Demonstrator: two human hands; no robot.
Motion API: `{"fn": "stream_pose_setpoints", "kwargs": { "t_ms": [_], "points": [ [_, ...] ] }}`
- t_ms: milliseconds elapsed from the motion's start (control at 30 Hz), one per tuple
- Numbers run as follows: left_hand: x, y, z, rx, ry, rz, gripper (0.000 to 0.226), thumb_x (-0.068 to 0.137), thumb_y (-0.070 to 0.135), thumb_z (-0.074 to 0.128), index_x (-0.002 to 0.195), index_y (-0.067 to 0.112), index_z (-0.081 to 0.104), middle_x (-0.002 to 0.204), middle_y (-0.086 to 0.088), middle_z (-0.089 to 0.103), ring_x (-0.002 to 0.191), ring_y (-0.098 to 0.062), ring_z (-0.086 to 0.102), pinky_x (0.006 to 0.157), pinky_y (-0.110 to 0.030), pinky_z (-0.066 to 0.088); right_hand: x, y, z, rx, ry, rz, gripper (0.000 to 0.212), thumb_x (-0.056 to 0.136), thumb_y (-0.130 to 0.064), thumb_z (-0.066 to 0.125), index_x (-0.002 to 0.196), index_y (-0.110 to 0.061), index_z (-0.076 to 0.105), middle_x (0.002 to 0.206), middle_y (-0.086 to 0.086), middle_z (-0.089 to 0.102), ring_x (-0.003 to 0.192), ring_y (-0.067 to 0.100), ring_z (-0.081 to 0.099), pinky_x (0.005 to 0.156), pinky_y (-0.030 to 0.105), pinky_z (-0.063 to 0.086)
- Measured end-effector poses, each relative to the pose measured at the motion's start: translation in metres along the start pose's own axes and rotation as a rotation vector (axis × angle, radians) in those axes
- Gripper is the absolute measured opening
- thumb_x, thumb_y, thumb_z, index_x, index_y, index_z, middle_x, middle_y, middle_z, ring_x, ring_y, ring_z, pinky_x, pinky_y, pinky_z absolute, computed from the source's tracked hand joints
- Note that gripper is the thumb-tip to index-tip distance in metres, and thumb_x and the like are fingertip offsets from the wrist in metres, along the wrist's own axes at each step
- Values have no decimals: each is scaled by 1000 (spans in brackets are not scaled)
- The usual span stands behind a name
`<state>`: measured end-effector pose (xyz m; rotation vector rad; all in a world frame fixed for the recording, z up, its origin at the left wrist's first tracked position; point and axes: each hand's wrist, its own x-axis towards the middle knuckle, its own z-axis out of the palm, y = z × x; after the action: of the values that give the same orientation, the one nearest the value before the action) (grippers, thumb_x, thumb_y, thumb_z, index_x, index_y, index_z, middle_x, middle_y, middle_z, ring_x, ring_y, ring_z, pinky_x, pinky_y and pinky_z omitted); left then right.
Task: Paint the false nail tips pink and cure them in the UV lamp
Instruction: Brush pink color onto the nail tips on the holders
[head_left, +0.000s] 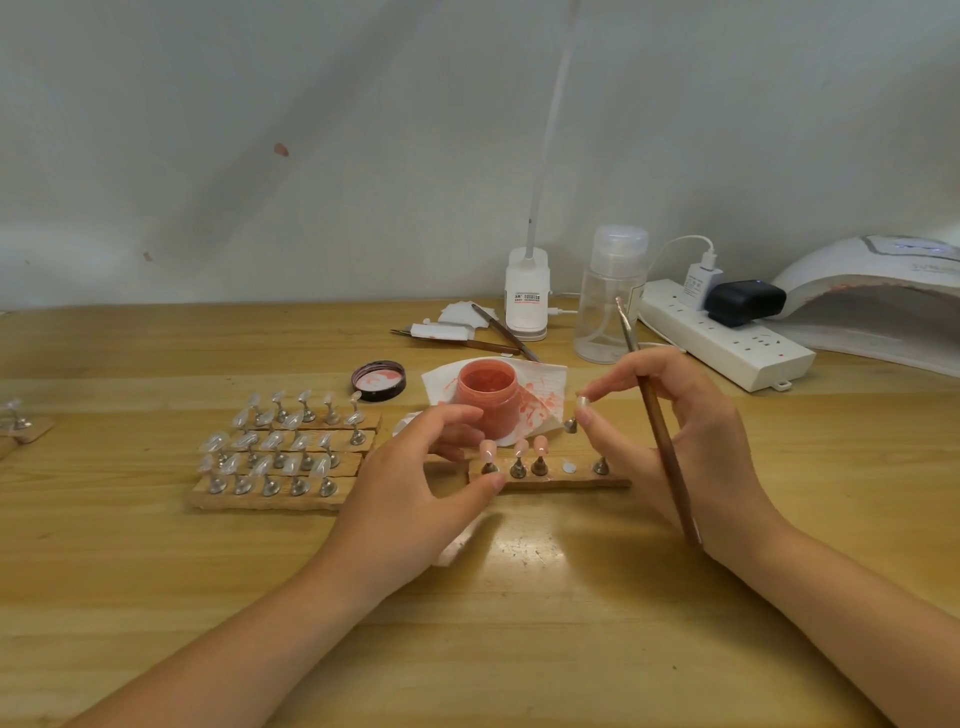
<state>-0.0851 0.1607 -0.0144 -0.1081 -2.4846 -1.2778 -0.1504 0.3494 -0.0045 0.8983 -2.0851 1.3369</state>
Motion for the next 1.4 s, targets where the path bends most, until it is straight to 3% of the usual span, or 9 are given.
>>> {"fn": "stream_pose_setpoints", "kwargs": {
  "t_ms": [100, 233, 300, 500, 833, 1033, 1167, 1300, 1400],
  "points": [
    [-1, 5, -1, -4, 42, 96, 36, 72, 34, 75, 103, 39, 56, 101, 18, 62, 95, 9, 53, 80, -1, 35, -3, -11, 6, 5, 1, -107, 26, 74, -23, 72, 92, -16, 56, 89, -11, 60, 87, -3, 58, 80, 10, 45],
    [-5, 8, -1, -12, 48, 208, 28, 72, 43, 67, 100, 37, 65, 99, 17, 62, 102, -5, 56, 90, -42, 46, -9, -23, 15, 21, -54, -179, 22, 75, -24, 66, 94, -18, 56, 91, -7, 63, 89, 3, 60, 81, 17, 48],
    [-5, 9, -1, -7, 57, 263, 25, 72, 47, 64, 96, 41, 63, 96, 18, 63, 99, -6, 57, 86, -48, 46, -11, -26, 17, 27, -73, -186, 22, 76, -24, 65, 95, -19, 55, 93, -6, 64, 90, 5, 62, 80, 26, 52],
    [-4, 8, -1, -16, 74, 322, 17, 74, 43, 59, 90, 40, 62, 88, 17, 64, 91, -1, 57, 83, -49, 45, -12, -29, 19, 22, -75, -196, 21, 76, -25, 65, 95, -21, 56, 91, -1, 66, 87, 13, 64, 75, 37, 54],
    [-7, 9, -3, -69, 107, 270, 16, 72, 39, 57, 84, 34, 66, 85, 16, 67, 86, -1, 59, 86, -44, 45, -13, -29, 23, -3, -79, -209, 25, 77, -30, 63, 99, -27, 52, 93, -6, 64, 89, 9, 62, 77, 29, 52],
    [-6, 9, -4, -105, 137, 236, 7, 73, 33, 68, 79, 35, 64, 82, 16, 66, 77, -3, 60, 78, -26, 45, -3, -30, 23, 6, -32, -254, 24, 80, -33, 63, 99, -21, 55, 94, -9, 61, 88, 4, 60, 80, 16, 49],
    [-4, 7, -5, -225, 153, 171, 6, 75, 27, 67, 81, 27, 67, 78, 14, 68, 75, 0, 62, 71, -8, 43, 16, -32, 15, 97, -4, -119, 10, 91, -28, 47, 95, -26, 56, 75, -12, 63, 69, 0, 61, 65, 10, 47],
    [-2, 4, -4, -301, 150, 134, 9, 75, 24, 64, 82, 24, 70, 81, 13, 71, 78, 0, 64, 72, -7, 44, 44, -33, 9, 278, -42, 167, 37, 86, -43, 36, 87, -22, 67, 44, -2, 52, 39, 2, 48, 50, 5, 38],
    [-1, 3, -4, -318, 152, 125, 9, 74, 24, 65, 81, 25, 70, 81, 12, 71, 80, -1, 65, 73, -8, 45, 66, -30, 12, 268, -110, 335, 48, 87, -49, 34, 75, -21, 71, 42, 0, 46, 38, 0, 41, 43, 7, 33]
  ]
}}
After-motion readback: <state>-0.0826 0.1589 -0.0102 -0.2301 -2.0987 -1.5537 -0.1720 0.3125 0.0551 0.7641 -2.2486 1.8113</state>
